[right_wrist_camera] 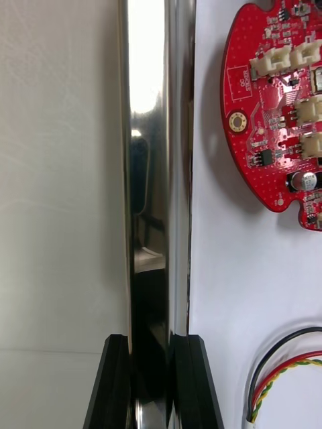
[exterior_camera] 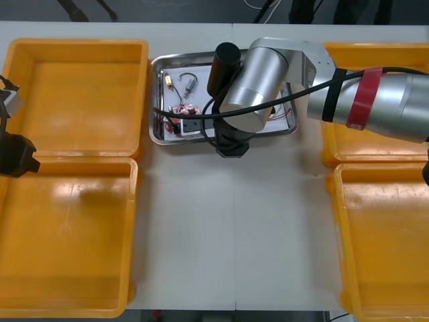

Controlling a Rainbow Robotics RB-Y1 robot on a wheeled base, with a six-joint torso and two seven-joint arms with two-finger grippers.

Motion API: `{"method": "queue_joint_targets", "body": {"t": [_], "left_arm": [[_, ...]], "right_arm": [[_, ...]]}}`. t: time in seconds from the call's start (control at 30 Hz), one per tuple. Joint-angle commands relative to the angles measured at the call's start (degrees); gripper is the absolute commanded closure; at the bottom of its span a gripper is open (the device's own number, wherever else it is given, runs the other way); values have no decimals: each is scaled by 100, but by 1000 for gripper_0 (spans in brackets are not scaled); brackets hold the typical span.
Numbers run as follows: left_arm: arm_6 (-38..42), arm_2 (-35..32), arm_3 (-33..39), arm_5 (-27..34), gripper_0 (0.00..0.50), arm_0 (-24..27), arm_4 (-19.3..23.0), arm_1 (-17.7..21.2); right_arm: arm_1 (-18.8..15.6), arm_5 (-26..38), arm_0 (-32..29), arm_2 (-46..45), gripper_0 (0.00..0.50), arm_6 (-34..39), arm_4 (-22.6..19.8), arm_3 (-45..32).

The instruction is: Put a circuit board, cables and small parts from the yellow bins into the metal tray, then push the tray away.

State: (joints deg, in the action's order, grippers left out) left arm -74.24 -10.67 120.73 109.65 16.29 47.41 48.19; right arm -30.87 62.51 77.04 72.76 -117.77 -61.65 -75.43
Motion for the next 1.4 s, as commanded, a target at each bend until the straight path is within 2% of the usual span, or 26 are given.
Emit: {"method": "queue_joint_targets", "body": {"t": [0.03, 0.17, 0.43, 0.97, 1.03, 1.1, 1.13, 1.17, 1.23, 1.27, 1.3, 1.4], "left_arm": [[138, -155, 179, 35, 0, -91, -4, 243], [138, -155, 179, 35, 0, -91, -4, 243], [138, -155, 179, 35, 0, -91, -4, 243], [138, -155, 179, 35, 0, -91, -4, 243], [138, -155, 179, 35, 0, -91, -4, 243], [138, -155, 179, 35, 0, -91, -4, 243], [138, -155, 179, 35, 0, -91, -4, 243], [138, -155, 179, 35, 0, -91, -4, 243], [138, -155, 179, 35, 0, -91, -4, 243], [138, -155, 179, 35, 0, -91, -4, 243], [138, -155, 179, 35, 0, -91, -4, 243], [138, -155, 179, 35, 0, -91, -4, 243]], "right_arm": [[-139, -134, 382, 2, 500, -88, -93, 125], [-121, -169, 470, 2, 500, -106, -111, 239], [-112, -310, 558, 2, 500, -176, -453, 626], [-68, -442, 549, 2, 495, -282, -471, 714], [-68, -442, 549, 2, 427, -299, -471, 723], [-68, -451, 549, 2, 279, -326, -471, 723], [-68, -451, 558, 2, 246, -334, -462, 731], [-68, -451, 549, 2, 183, -343, -471, 731], [-68, -451, 549, 2, 107, -352, -471, 731], [-68, -451, 558, 2, 28, -352, -480, 731], [-68, -442, 549, 2, 0, -352, -515, 731], [-68, -407, 558, -25, 0, -361, -620, 731]]}}
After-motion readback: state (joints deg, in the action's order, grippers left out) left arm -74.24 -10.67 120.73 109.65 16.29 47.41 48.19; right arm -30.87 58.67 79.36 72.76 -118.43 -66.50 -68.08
